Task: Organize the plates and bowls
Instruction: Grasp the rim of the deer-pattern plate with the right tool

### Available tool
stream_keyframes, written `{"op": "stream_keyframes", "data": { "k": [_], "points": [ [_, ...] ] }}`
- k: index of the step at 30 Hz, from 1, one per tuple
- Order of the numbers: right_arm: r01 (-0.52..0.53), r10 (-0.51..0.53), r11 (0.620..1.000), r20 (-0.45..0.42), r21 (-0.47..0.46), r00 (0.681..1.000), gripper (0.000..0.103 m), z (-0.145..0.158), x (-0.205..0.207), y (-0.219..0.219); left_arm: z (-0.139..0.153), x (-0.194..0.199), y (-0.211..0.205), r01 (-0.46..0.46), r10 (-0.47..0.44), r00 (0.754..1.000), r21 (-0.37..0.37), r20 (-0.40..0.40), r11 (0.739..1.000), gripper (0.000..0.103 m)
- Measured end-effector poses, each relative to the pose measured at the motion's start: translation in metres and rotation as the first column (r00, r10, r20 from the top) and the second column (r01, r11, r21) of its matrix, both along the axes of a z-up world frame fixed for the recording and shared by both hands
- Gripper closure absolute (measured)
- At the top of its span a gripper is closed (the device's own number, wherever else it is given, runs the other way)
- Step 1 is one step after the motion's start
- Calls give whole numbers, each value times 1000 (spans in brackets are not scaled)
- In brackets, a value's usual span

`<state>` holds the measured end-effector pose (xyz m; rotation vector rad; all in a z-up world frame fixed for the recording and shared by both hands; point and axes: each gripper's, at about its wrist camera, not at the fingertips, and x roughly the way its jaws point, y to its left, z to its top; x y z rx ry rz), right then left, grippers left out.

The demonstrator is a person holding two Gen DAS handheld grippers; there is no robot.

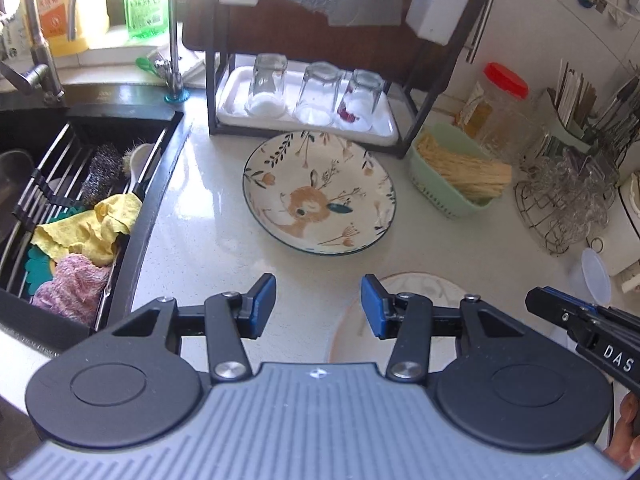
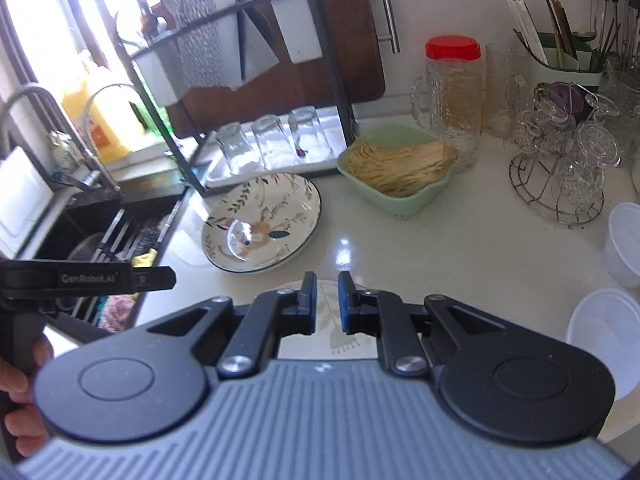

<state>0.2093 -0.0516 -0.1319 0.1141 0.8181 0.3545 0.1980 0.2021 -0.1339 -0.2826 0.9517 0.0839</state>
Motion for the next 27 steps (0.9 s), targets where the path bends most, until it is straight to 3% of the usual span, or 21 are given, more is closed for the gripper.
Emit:
{"op": "stream_keyframes", "data": {
  "k": [7, 16, 22, 25, 26, 27],
  "points": [
    [68, -69, 997, -46, -28, 997, 89, -8, 5, 36, -31, 24, 40, 57, -60, 997, -55, -57, 997, 50],
    [87, -89, 996, -58, -30, 994, 88, -9, 23, 66, -35, 56, 87, 67, -70, 997, -67, -44, 995, 47],
    [77, -77, 997, -98, -8, 992, 87, -19, 44, 89, -41, 74, 105, 58, -63, 997, -95, -54, 994, 39],
    [75, -75, 997, -100, 0, 992, 87, -19, 56, 94, -43, 81, 116, 36, -42, 998, -136, -46, 990, 30],
    [84, -84, 996, -99, 0, 992, 83, -18, 62, 95, -44, 85, 119, 30, -37, 998, -146, -48, 989, 29],
    [92, -91, 996, -97, 2, 991, 70, -19, 66, 95, -46, 90, 121, 26, -34, 998, -150, -51, 988, 29]
  ]
}}
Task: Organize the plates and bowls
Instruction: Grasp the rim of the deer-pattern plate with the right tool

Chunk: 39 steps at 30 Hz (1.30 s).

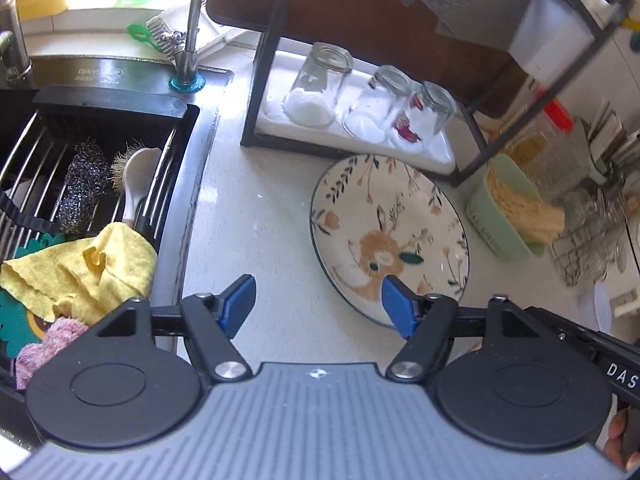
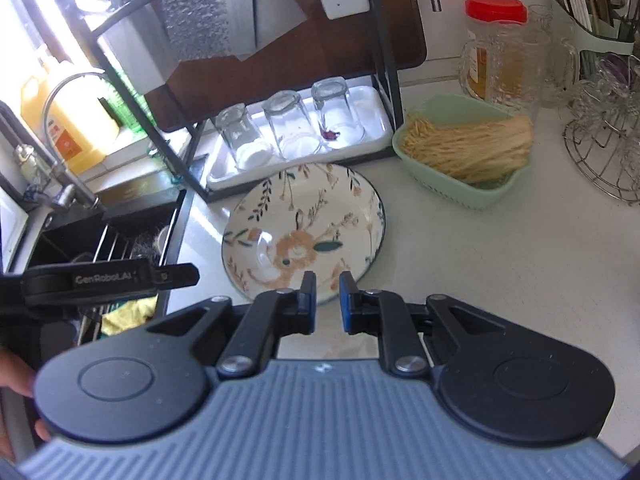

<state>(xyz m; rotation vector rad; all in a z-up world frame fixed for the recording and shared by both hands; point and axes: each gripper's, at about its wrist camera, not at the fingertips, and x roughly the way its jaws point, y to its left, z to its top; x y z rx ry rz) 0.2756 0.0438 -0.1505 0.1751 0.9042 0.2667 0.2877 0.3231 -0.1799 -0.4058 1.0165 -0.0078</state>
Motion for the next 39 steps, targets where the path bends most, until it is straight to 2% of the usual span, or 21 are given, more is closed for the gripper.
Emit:
{"op": "stream_keyframes", "data": {
  "k": [2, 13, 19, 21, 24, 28, 30, 35, 39],
  "points": [
    [8, -9, 1000, 3, 1, 1000, 62, -2, 11, 1, -5, 10, 3, 2, -2, 1000, -10, -10, 1000, 29],
    [70, -74, 997, -97, -35, 993, 63, -41, 69, -4, -31, 61, 2, 77, -78, 996, -30, -53, 997, 30],
    [100, -102, 995, -139, -20, 985, 64, -57, 93, -8, -44, 88, 5, 131, -132, 988, -25, -82, 991, 44],
    [109, -111, 994, -155, -22, 982, 69, -62, 99, -8, -48, 97, 7, 147, -149, 985, -30, -93, 989, 48],
    [111, -114, 993, -175, -26, 978, 72, -68, 106, -8, -50, 110, 8, 163, -165, 982, -30, -93, 986, 50],
    [105, -107, 994, -164, -20, 981, 73, -71, 114, -9, -51, 126, 7, 202, -203, 975, -17, -89, 979, 59],
    [109, -111, 994, -174, -20, 978, 80, -72, 119, -10, -53, 132, 7, 208, -211, 973, -32, -98, 978, 66],
    [106, -107, 994, -188, -18, 976, 86, -75, 128, -13, -54, 137, -1, 236, -238, 966, -32, -104, 971, 78],
    [87, -87, 996, -209, -9, 974, 88, -78, 132, -12, -56, 138, -5, 247, -249, 963, -29, -108, 969, 80]
  ]
}}
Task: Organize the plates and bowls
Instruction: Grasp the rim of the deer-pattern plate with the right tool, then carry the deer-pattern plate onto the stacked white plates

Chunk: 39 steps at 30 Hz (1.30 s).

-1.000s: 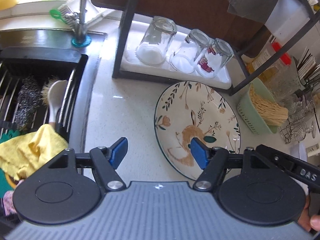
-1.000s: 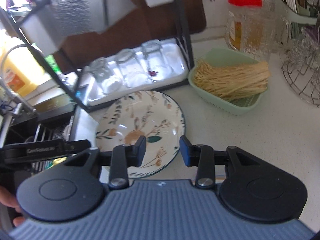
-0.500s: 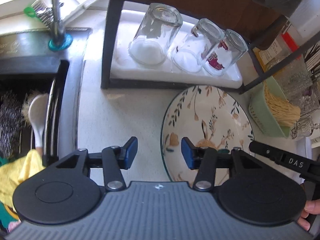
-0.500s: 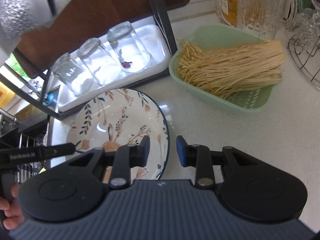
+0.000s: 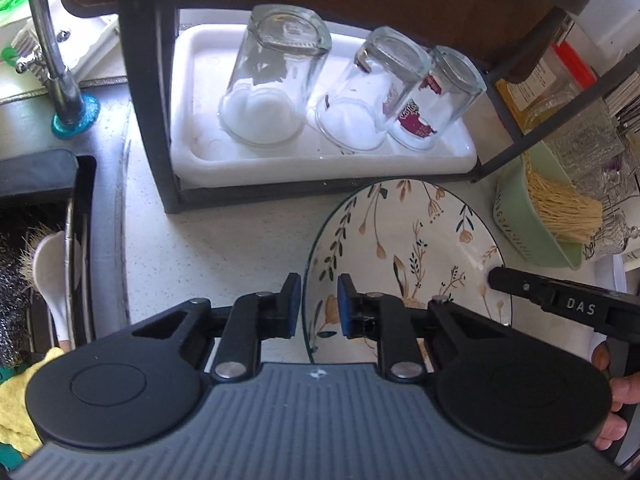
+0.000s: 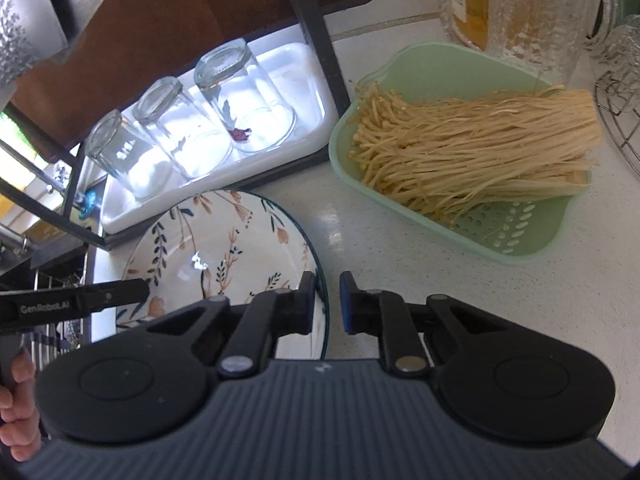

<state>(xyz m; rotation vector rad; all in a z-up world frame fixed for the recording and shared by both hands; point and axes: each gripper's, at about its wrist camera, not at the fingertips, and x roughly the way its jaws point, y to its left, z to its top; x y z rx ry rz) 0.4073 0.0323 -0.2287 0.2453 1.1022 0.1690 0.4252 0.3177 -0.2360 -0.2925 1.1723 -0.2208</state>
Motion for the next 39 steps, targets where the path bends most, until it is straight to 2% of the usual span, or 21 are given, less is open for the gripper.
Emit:
{"op": "stream_keyframes", "data": {
  "k": [3, 9, 11, 21, 28, 32, 39],
  "points": [
    [7, -6, 1000, -22, 23, 1000, 87, -4, 0, 2, -1, -1, -3, 6, -6, 1000, 5, 4, 1000, 80],
    [-17, 17, 1000, -3, 25, 1000, 87, -4, -3, 4, -7, 0, -7, 27, -27, 1000, 18, 0, 999, 80],
    [-20, 20, 999, -1, 33, 1000, 87, -3, -4, 2, -8, 1, -4, 12, -12, 1000, -9, -13, 1000, 80],
    [-45, 45, 996, -2, 73, 999, 87, 10, -17, -4, 4, -15, -1, 26, -26, 999, -18, -30, 1000, 79],
    [-53, 51, 995, 23, 89, 998, 87, 32, -29, -11, 26, -29, -2, -9, 9, 1000, -45, -5, 999, 79],
    [-58, 55, 995, 32, 86, 998, 87, 42, -34, -15, 41, -37, -1, -44, 41, 999, -89, -36, 995, 79],
    [-54, 51, 995, 37, 85, 998, 87, 60, -47, -26, 63, -56, -11, -59, 55, 998, -99, -44, 993, 79]
  ]
}}
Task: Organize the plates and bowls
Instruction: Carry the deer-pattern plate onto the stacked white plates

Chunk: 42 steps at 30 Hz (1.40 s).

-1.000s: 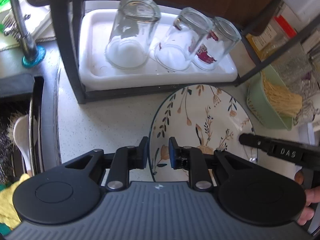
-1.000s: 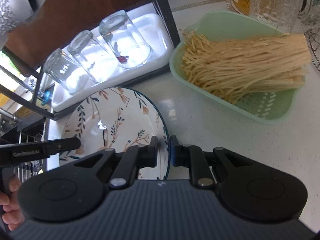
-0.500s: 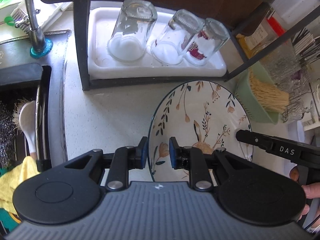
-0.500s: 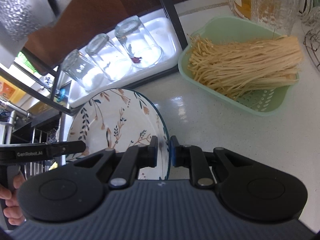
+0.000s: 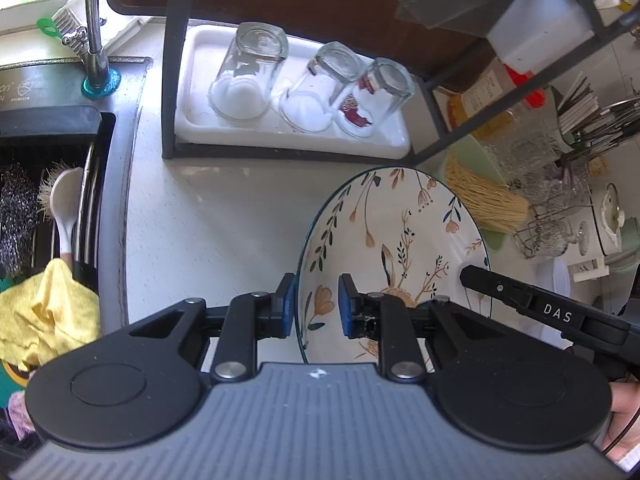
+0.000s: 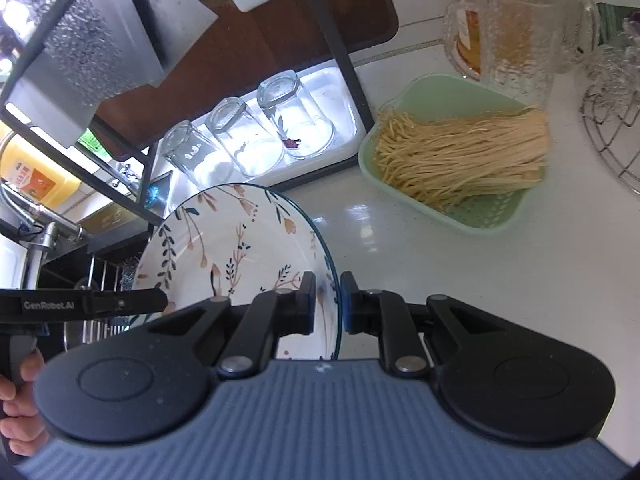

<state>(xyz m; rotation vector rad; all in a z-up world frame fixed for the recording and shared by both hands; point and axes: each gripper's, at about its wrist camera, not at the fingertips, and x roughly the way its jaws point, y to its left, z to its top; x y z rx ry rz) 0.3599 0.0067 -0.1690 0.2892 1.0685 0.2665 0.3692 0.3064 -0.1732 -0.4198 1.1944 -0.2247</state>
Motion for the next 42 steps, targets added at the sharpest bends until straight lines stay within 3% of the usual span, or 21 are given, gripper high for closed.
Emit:
{"op": "stream_keyframes", "data": {
  "k": [16, 26, 36, 42],
  "points": [
    [15, -15, 999, 16, -48, 1000, 87, 14, -40, -35, 10, -35, -39, 39, -38, 999, -30, 27, 999, 79],
    [20, -20, 997, 11, -80, 1000, 87, -7, -67, -61, -9, -62, -72, 76, -76, 997, -11, 28, 997, 79],
    [-113, 109, 989, -50, -99, 993, 86, -24, -94, -68, -16, -105, -88, -23, 22, 1000, 21, 19, 1000, 79],
    [-162, 153, 980, -83, -115, 985, 86, -33, -101, -69, -12, -115, -94, -29, 29, 999, 30, 21, 999, 79]
  ]
}}
